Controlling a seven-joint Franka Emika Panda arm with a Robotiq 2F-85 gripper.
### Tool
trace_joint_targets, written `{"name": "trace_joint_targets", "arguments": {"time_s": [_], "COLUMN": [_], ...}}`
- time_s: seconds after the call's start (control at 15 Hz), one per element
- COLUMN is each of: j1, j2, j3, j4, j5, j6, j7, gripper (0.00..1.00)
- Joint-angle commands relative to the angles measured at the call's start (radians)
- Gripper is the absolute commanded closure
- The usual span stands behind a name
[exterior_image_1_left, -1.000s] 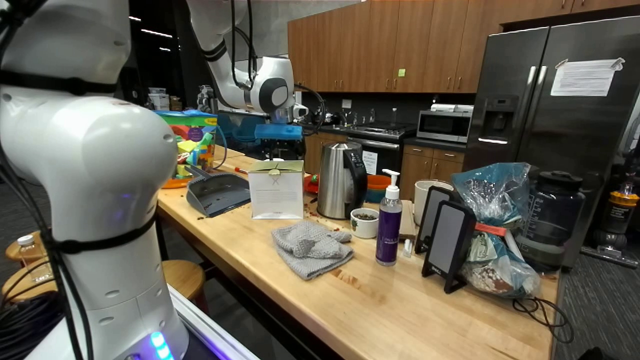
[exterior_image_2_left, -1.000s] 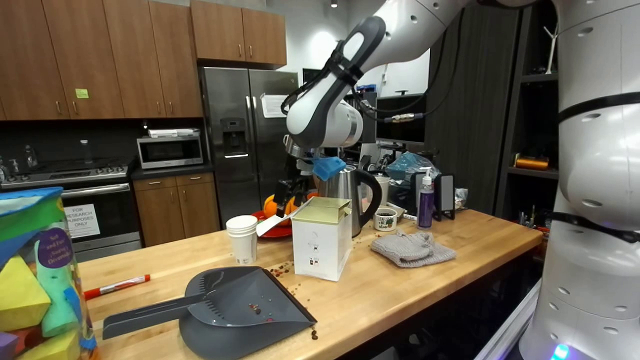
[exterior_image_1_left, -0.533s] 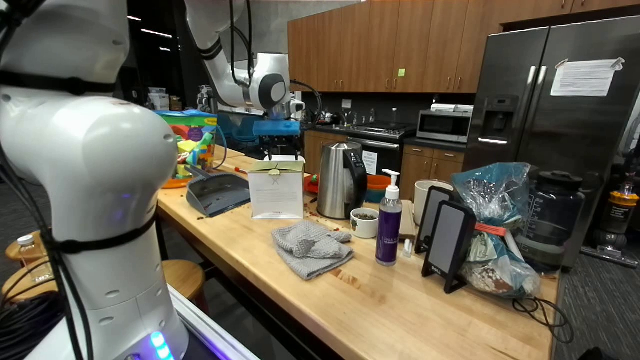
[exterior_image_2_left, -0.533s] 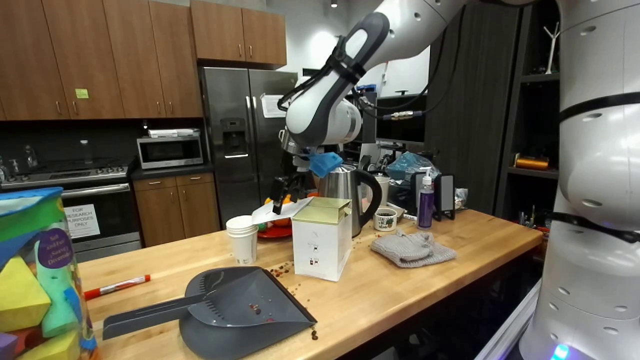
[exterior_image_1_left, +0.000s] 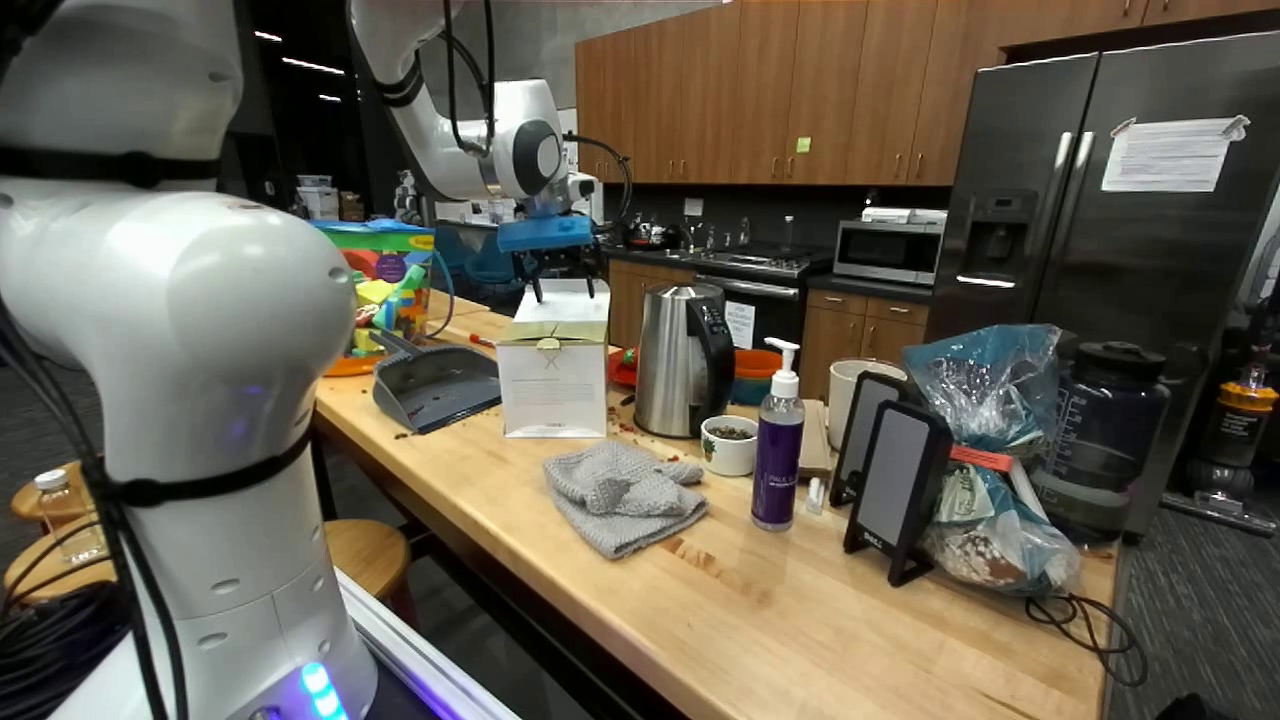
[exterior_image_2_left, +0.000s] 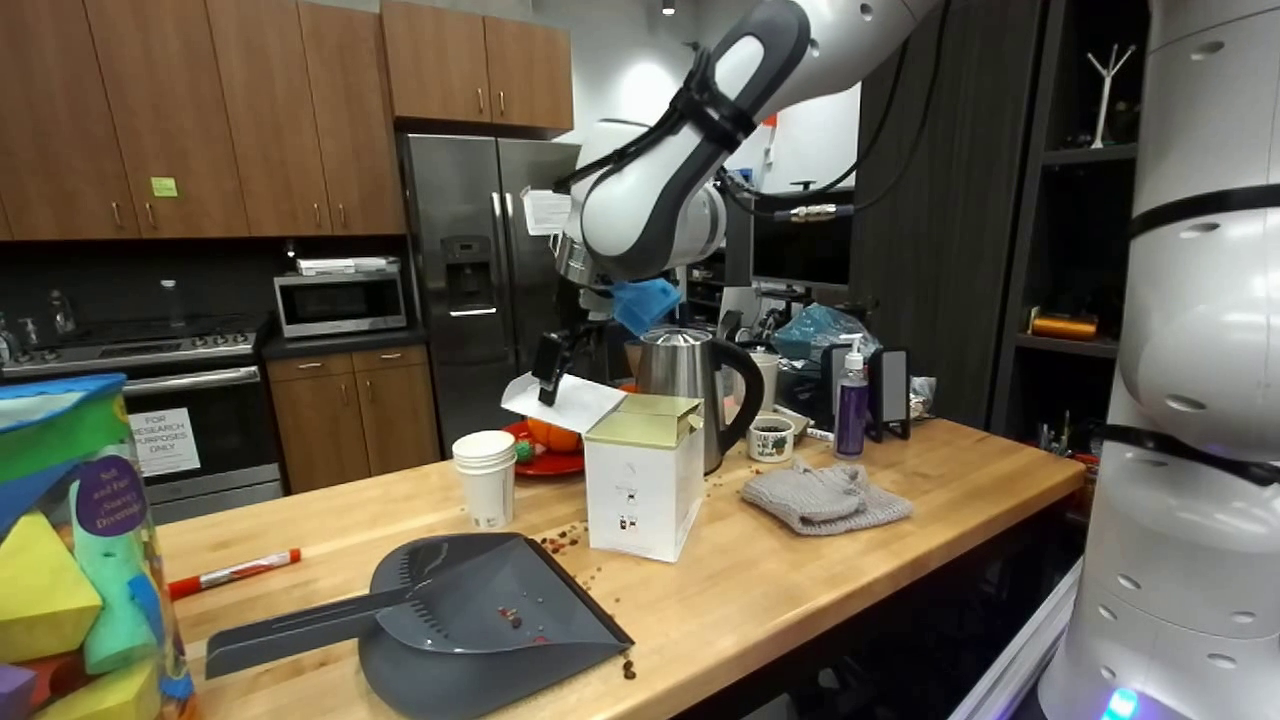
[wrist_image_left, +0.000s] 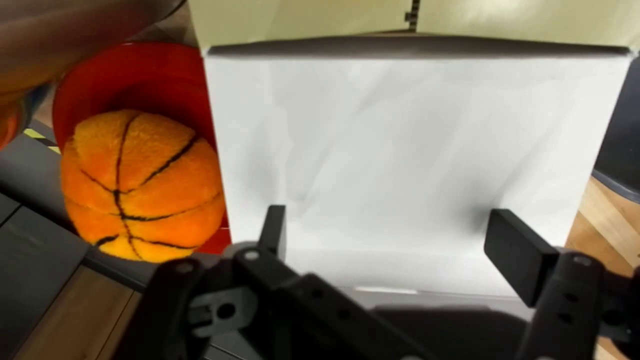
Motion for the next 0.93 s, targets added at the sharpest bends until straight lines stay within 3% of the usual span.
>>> {"name": "trace_joint_targets", "arguments": {"time_s": [0.0,0.33,0.87], "j1": [0.000,-0.005,0.003], "j2": [-0.078,-0.127,-0.257], "j3": [-0.002,0.001,0.013], "j4": [-0.053,-0.080,-0.146], "j5": [-0.070,-0.121,-0.093], "j6": [0.018,0.029,-0.075], "j7": [0.064,0.108,0.095], "gripper": [0.00,0.00,0.00]}}
